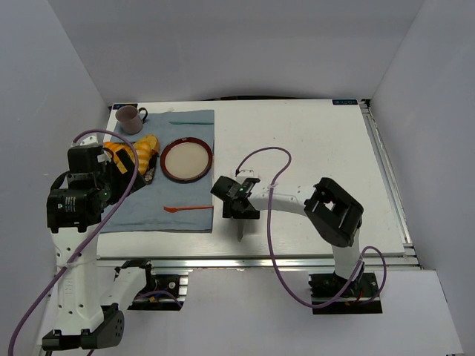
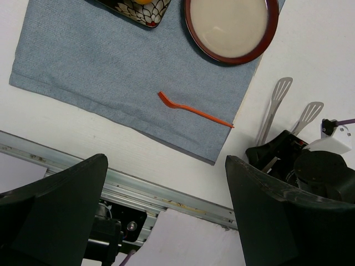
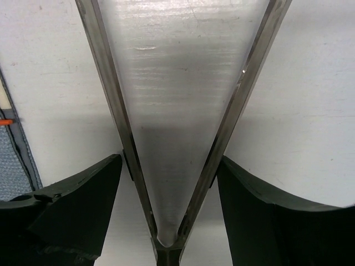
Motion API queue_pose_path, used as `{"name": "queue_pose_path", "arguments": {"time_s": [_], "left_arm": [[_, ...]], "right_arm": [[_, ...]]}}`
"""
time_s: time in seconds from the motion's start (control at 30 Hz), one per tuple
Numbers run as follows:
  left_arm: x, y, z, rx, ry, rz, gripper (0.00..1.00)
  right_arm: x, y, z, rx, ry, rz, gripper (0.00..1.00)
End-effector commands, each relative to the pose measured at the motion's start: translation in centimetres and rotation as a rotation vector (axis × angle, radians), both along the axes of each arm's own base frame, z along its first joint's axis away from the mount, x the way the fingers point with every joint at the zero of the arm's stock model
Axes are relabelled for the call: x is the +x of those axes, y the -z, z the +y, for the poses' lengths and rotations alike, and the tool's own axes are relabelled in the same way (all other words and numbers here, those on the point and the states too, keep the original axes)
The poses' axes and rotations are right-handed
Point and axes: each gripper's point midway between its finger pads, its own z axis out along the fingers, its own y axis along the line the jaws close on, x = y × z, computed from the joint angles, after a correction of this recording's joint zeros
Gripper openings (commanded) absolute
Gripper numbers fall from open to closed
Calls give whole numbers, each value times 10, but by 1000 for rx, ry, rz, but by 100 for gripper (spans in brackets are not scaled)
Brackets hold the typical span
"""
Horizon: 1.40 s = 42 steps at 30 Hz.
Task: Place the bread
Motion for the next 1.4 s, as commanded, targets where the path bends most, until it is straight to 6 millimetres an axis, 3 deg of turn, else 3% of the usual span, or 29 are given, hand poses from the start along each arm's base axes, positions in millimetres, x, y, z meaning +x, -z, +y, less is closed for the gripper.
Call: {"name": "queue_pose_path", "arguments": {"time_s": [0.0, 0.13, 0.17, 0.27, 0.33, 0.37, 0.4, 0.6, 0.8, 0.9, 0.93, 1.03, 1.07, 1.23, 1.27, 1.3, 1.37], "left_arm": [[-8, 7, 1, 14, 9, 33, 98], [-7, 6, 1, 13, 7, 29, 98], [-7, 7, 0, 12, 6, 31, 98], [-6, 6, 0, 8, 7, 26, 98], [-3, 2, 0, 7, 7, 15, 98], [-2, 1, -1, 3, 9, 13, 98], [0, -1, -1, 2, 10, 6, 98], [14, -21, -5, -16, 21, -41, 98], [31, -33, -10, -41, 35, -82, 98], [40, -30, -11, -53, 26, -85, 98], [42, -28, -11, -56, 24, -81, 98], [50, -29, -10, -59, 9, -92, 98], [54, -29, -9, -59, 5, -90, 98], [64, -36, -3, -45, -27, -111, 98], [66, -37, 1, -29, -42, -107, 98], [64, -37, 4, -15, -52, -94, 98], [62, -53, 17, 40, -103, -109, 98]], "right_arm": [[10, 37, -7, -49, 14, 14, 74], [9, 40, -9, -61, -21, 32, 62], [9, 38, -9, -64, -26, 32, 54], [12, 25, -11, -85, -57, 19, 48], [16, 1, -17, -116, -78, -8, 46], [17, -9, -19, -120, -87, -19, 33], [17, -28, -24, -117, -94, -45, 29], [12, -102, -39, -85, -197, -123, 33], [8, -150, -41, -89, -322, -154, 35], [11, -178, -27, -45, -384, -193, 37], [16, -196, -18, -7, -392, -226, 38], [23, -217, 4, 30, -476, -262, 40], [28, -235, 16, 67, -507, -302, 41], [50, -259, 69, 115, -670, -387, 43], [55, -251, 80, 112, -688, -381, 43], [59, -267, 93, 156, -706, -419, 43], [64, -262, 111, 173, -755, -429, 43]]}}
